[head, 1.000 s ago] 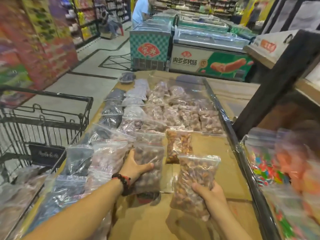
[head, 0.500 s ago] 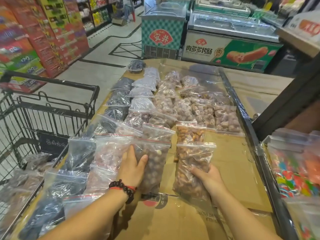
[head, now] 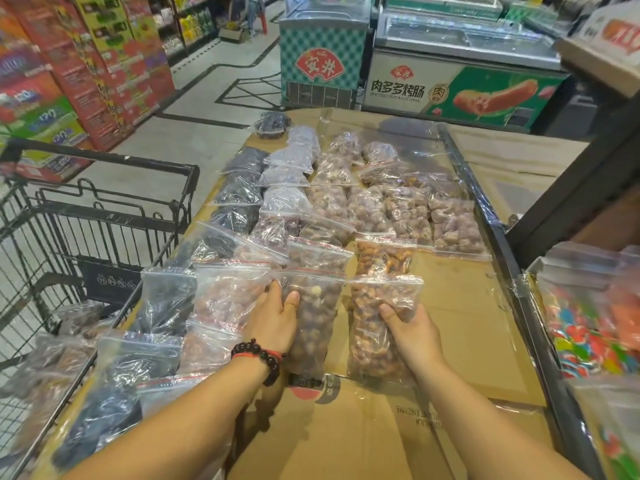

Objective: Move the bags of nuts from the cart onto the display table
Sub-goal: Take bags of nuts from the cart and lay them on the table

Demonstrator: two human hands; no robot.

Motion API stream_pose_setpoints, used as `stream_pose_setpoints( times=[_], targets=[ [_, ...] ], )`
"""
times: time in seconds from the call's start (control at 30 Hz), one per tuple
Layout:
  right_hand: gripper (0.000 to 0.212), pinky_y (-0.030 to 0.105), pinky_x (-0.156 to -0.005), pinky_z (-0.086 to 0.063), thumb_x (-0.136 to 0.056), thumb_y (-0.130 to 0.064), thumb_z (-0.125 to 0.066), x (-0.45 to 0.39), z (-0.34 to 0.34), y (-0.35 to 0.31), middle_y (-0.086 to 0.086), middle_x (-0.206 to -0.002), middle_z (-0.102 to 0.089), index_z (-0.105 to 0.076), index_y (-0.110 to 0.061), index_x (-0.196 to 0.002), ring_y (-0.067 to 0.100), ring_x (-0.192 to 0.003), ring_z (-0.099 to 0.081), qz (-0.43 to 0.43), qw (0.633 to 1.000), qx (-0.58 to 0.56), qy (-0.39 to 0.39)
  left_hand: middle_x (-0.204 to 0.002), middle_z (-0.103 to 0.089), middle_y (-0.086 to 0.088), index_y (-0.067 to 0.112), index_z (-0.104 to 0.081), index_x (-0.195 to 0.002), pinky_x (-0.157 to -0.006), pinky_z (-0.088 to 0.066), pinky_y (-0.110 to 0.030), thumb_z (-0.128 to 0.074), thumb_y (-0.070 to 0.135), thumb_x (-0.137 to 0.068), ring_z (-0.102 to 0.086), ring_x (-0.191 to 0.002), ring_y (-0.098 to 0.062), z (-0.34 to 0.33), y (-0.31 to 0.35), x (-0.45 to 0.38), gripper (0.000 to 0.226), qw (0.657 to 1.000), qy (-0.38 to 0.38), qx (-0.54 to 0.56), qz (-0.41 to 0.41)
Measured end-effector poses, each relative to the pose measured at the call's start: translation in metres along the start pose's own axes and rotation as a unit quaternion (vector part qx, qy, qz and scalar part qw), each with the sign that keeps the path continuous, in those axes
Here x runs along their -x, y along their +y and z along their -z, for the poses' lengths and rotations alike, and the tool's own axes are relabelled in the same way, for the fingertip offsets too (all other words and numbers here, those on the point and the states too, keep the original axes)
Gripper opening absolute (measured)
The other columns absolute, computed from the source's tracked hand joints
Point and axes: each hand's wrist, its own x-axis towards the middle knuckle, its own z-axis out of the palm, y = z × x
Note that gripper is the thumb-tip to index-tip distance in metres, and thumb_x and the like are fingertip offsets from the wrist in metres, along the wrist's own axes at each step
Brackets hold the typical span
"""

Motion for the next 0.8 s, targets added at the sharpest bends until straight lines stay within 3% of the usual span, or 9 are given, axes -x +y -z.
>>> stream_pose_setpoints(
  times=[0.1, 0.17, 0.27, 0.37, 0.47, 0.53, 0.63, 0.8],
  targets=[
    [0.061, 0.047, -0.088, -0.056, -0.082, -0.062, -0.065, 0.004, 0.004, -0.004, 0.0, -0.111, -0.066, -0.047, -0.022, -0.124, 0.029, -0.101, -0.065, -0.029, 1.0, 0.001, 0.011, -0.088, -0.054, -0.004, 0.011, -0.043, -0.093, -0.065, -0.036, -0.036, -0.042, 0.037, -0.101, -0.053, -0.081, -0.027, 0.004, 0.005, -0.001, 0.027, 1.0, -0.027, 0.002, 0.017],
    [0.064, 0.048, -0.086, -0.058, -0.083, -0.059, -0.064, 0.009, 0.01, -0.005, 0.001, -0.117, -0.067, -0.044, -0.023, -0.132, 0.029, -0.101, -0.068, -0.032, 0.999, 0.013, 0.006, -0.099, -0.056, -0.003, 0.008, -0.047, -0.106, -0.07, -0.037, -0.034, -0.045, 0.036, -0.1, -0.054, -0.089, -0.024, 0.01, 0.009, -0.002, 0.028, 0.998, -0.053, 0.021, 0.038],
    [0.042, 0.046, -0.076, -0.06, -0.089, -0.053, -0.059, 0.033, 0.024, -0.013, -0.005, -0.098, -0.069, -0.049, -0.028, -0.121, 0.019, -0.081, -0.072, 0.003, 0.995, 0.095, -0.007, -0.098, -0.061, -0.009, 0.01, -0.047, -0.106, -0.073, -0.046, -0.038, -0.054, 0.03, -0.095, -0.057, -0.085, -0.028, 0.028, 0.016, 0.003, 0.024, 0.996, -0.067, 0.039, 0.048],
    [0.043, 0.042, -0.079, -0.057, -0.089, -0.059, -0.049, 0.063, 0.04, -0.03, -0.009, -0.092, -0.066, -0.051, -0.028, -0.12, 0.018, -0.085, -0.067, 0.075, 0.965, 0.253, -0.01, -0.129, -0.058, -0.014, 0.012, -0.041, -0.138, -0.082, -0.048, -0.034, -0.059, 0.031, -0.092, -0.06, -0.109, -0.031, 0.058, 0.033, 0.012, 0.053, 0.996, -0.081, -0.029, -0.009],
    [0.041, 0.038, -0.083, -0.055, -0.087, -0.058, -0.049, 0.109, 0.055, -0.063, -0.009, -0.1, -0.07, -0.054, -0.032, -0.118, 0.018, -0.091, -0.067, 0.134, 0.932, 0.337, -0.016, -0.141, -0.053, -0.013, 0.016, -0.041, -0.146, -0.098, -0.047, -0.036, -0.055, 0.041, -0.092, -0.055, -0.122, -0.029, 0.095, 0.053, 0.028, 0.061, 0.976, -0.122, -0.148, -0.101],
    [0.044, 0.036, -0.086, -0.05, -0.085, -0.055, -0.051, 0.139, 0.063, -0.087, -0.005, -0.113, -0.07, -0.057, -0.028, -0.12, 0.021, -0.102, -0.065, 0.186, 0.908, 0.375, 0.0, -0.137, -0.058, -0.011, 0.019, -0.043, -0.145, -0.098, -0.048, -0.036, -0.052, 0.047, -0.091, -0.056, -0.121, -0.029, 0.119, 0.064, 0.045, 0.062, 0.954, -0.155, -0.215, -0.142],
    [0.048, 0.037, -0.086, -0.049, -0.086, -0.054, -0.052, 0.186, 0.07, -0.115, 0.0, -0.114, -0.07, -0.057, -0.023, -0.123, 0.025, -0.104, -0.064, 0.24, 0.886, 0.396, 0.02, -0.128, -0.063, -0.011, 0.018, -0.049, -0.138, -0.094, -0.051, -0.036, -0.048, 0.05, -0.089, -0.059, -0.114, -0.029, 0.15, 0.068, 0.077, 0.059, 0.926, -0.162, -0.285, -0.185],
    [0.046, 0.037, -0.082, -0.047, -0.086, -0.052, -0.051, 0.256, 0.066, -0.139, -0.001, -0.112, -0.068, -0.057, -0.025, -0.123, 0.024, -0.103, -0.062, 0.277, 0.871, 0.402, 0.051, -0.123, -0.063, -0.007, 0.018, -0.056, -0.124, -0.091, -0.052, -0.04, -0.048, 0.053, -0.086, -0.059, -0.108, -0.025, 0.202, 0.05, 0.13, 0.052, 0.916, -0.145, -0.297, -0.227]
  ],
)
